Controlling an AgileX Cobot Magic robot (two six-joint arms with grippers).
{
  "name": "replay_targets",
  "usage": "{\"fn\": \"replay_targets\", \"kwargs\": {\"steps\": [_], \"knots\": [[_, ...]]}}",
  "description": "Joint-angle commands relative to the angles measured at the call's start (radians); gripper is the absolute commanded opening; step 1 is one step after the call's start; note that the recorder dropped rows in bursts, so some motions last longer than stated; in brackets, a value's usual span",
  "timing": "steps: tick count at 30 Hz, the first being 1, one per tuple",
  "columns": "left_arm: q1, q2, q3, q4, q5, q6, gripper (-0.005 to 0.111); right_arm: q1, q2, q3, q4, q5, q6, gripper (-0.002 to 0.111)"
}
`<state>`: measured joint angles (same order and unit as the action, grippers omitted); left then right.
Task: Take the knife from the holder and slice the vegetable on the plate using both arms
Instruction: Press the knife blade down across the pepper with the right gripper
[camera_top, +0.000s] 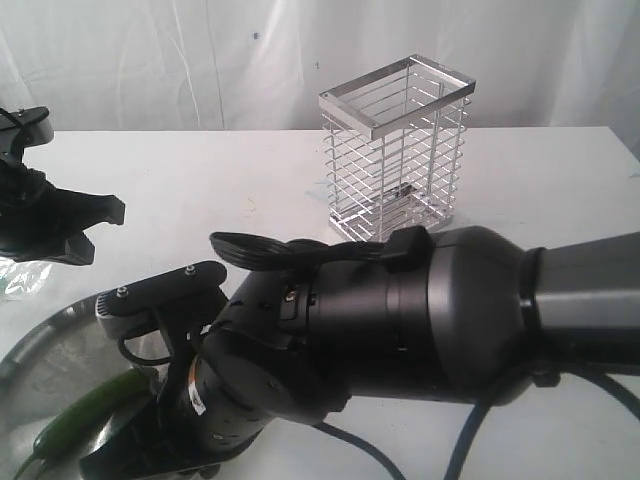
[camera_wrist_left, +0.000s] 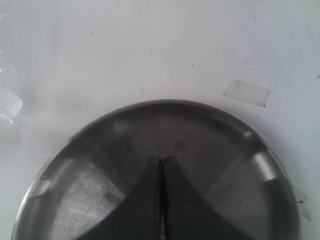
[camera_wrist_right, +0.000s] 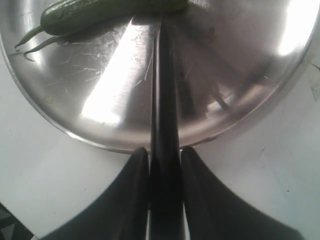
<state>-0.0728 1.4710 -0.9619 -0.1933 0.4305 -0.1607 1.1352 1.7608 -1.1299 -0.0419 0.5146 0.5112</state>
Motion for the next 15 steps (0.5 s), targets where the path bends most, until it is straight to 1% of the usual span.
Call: {"fn": "replay_targets", "kwargs": {"steps": [1, 7, 15], "knots": [[0.002, -0.013, -0.005, -0.014, 0.019, 0.007, 0.0, 0.004, -0.001, 0.022, -0.018, -0.002, 0.002, 0.0], [0.002, -0.013, -0.005, -0.014, 0.035, 0.029, 0.0, 0.004, 0.009, 0.08, -0.011, -0.003, 0.014, 0.0], [0.0, -0.013, -0.005, -0.014, 0.047, 0.029, 0.0, 0.004, 0.009, 0.083, -0.004, -0.034, 0.011, 0.0]]}}
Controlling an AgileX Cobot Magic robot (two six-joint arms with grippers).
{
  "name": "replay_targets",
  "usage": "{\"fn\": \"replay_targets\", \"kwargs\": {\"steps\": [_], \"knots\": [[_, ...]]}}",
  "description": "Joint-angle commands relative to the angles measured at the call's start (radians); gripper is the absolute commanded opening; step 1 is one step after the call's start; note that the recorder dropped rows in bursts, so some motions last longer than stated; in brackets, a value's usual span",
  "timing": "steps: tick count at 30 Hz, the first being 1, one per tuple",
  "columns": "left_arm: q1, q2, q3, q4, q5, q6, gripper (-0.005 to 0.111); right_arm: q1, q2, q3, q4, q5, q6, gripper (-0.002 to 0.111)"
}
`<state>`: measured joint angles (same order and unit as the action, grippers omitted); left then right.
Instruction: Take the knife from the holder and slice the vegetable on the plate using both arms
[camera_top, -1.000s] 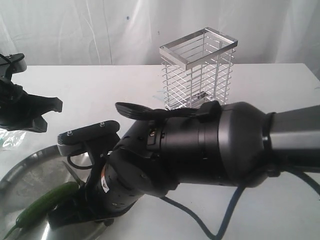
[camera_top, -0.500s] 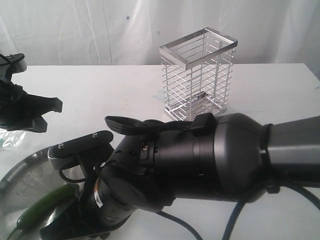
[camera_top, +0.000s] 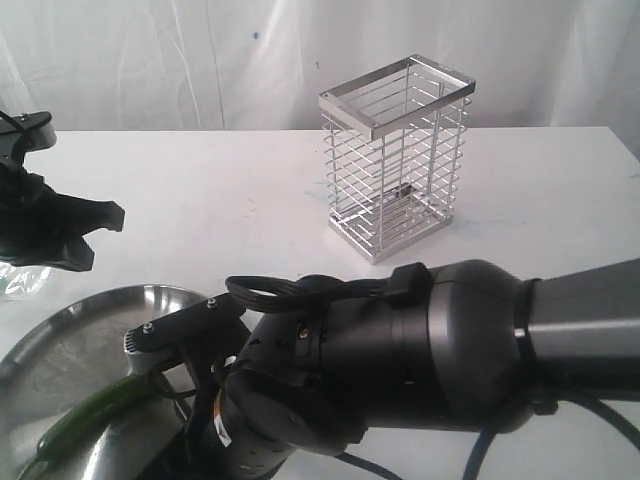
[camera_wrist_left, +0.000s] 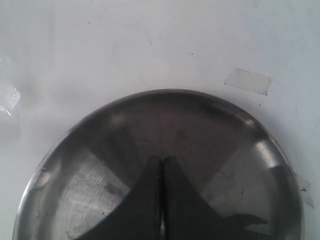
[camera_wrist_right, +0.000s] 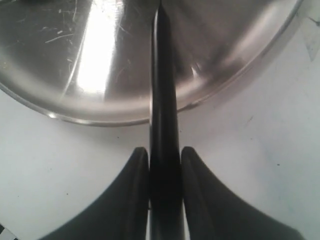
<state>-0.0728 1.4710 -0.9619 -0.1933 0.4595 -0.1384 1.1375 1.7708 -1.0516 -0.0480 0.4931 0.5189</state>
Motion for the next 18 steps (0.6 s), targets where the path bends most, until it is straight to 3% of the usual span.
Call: {"fn": "replay_targets", "kwargs": {"steps": [1, 18], "knots": [[0.0, -0.013, -0.005, -0.014, 0.018, 0.006, 0.0, 0.002, -0.001, 0.005, 0.004, -0.013, 0.004, 0.0], [0.0, -0.013, -0.005, -0.029, 0.02, 0.006, 0.0, 0.015, -0.042, 0.005, 0.018, -0.025, -0.018, 0.0]]}}
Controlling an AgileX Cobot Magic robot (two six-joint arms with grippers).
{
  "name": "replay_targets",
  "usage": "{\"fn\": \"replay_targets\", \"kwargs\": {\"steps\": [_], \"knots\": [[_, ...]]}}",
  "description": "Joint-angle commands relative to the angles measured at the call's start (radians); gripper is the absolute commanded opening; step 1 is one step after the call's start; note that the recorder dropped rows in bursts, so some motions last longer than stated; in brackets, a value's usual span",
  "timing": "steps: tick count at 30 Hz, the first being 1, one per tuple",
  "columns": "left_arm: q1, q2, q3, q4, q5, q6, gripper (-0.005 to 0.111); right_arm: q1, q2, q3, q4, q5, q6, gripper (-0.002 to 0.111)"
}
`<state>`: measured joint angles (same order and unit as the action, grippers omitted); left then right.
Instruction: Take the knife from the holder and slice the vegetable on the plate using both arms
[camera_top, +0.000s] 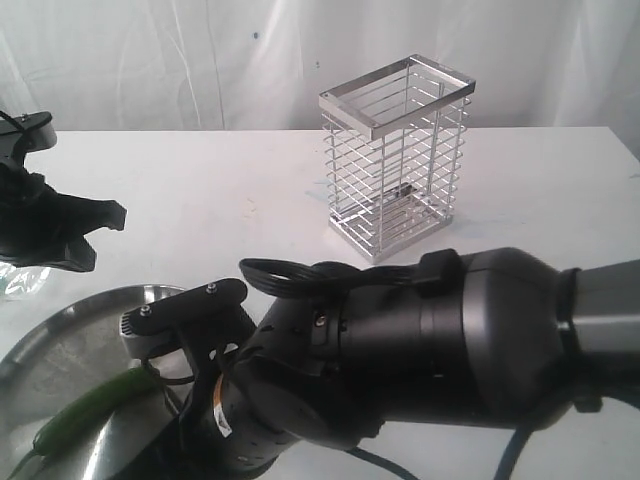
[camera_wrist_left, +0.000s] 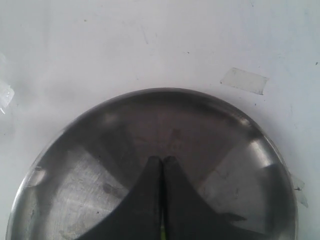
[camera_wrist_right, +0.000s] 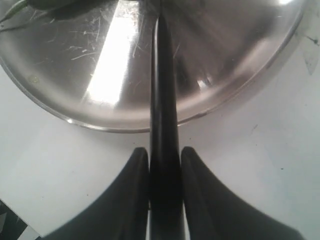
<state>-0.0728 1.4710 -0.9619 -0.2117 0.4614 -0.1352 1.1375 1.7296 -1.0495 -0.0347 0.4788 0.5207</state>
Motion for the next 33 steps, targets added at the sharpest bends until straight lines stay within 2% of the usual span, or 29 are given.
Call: {"fn": "replay_targets", "kwargs": {"steps": [1, 18, 22, 28, 33], "knots": [[0.0, -0.013, -0.005, -0.01, 0.018, 0.003, 0.0, 0.019, 0.001, 0.003, 0.005, -0.011, -0.02, 0.0], [0.0, -0.013, -0.001, -0.024, 0.043, 0.023, 0.0, 0.021, 0.026, 0.003, 0.012, -0.013, -0.02, 0.0], [0.0, -0.013, 0.038, -0.11, 0.045, 0.06, 0.0, 0.021, 0.026, 0.003, 0.012, -0.014, -0.02, 0.0], [0.0, -0.013, 0.136, -0.234, -0.026, 0.106, 0.0, 0.021, 0.026, 0.003, 0.012, -0.02, -0.023, 0.0], [0.0, -0.013, 0.148, -0.385, -0.014, 0.25, 0.0, 0.021, 0.026, 0.003, 0.012, -0.023, -0.025, 0.0]]}}
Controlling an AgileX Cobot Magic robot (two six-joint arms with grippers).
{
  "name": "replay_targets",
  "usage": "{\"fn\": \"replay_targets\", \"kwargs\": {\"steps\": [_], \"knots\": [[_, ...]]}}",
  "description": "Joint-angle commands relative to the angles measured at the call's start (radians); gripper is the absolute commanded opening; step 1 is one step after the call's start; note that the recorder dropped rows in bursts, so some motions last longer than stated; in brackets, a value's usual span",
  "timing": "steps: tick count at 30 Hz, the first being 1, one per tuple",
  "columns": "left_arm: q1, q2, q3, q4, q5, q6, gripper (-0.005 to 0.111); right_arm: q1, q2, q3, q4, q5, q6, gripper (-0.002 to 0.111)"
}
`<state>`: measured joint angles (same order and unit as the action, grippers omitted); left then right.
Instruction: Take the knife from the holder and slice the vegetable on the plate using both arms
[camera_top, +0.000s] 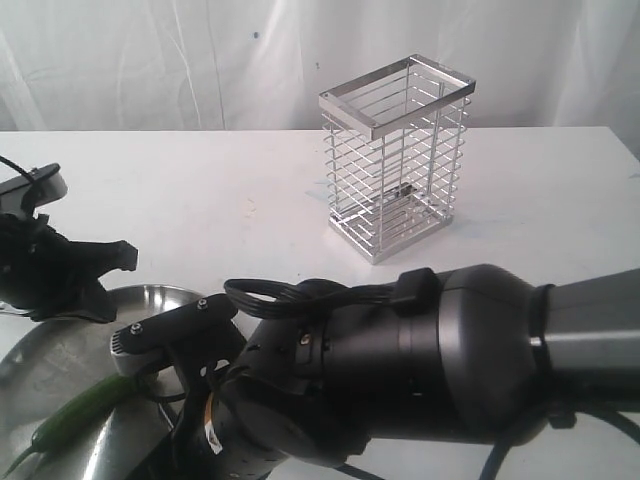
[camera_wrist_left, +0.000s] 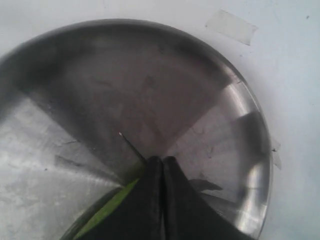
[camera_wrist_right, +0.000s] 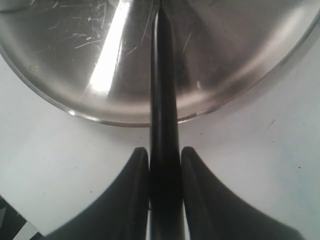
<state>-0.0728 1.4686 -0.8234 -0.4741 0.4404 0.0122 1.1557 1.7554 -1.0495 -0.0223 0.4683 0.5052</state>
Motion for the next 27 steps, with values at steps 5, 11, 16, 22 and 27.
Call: {"fn": "replay_targets", "kwargs": {"steps": [5, 11, 16, 22, 27], "knots": [[0.0, 0.012, 0.01, -0.173, -0.006, 0.158, 0.0, 0.003, 0.0, 0.003, 0.0, -0.024, -0.005, 0.0], [0.0, 0.075, 0.01, -0.175, -0.02, 0.191, 0.0, 0.003, 0.0, 0.003, 0.002, -0.023, -0.005, 0.0], [0.0, 0.125, 0.01, -0.175, -0.028, 0.24, 0.0, 0.003, 0.0, 0.003, 0.005, -0.023, -0.005, 0.0], [0.0, 0.203, 0.083, -0.168, -0.106, 0.28, 0.0, 0.003, 0.0, 0.003, 0.005, -0.023, 0.015, 0.0], [0.0, 0.208, 0.15, -0.173, -0.204, 0.28, 0.0, 0.003, 0.0, 0.003, 0.005, -0.025, 0.022, 0.0]]}}
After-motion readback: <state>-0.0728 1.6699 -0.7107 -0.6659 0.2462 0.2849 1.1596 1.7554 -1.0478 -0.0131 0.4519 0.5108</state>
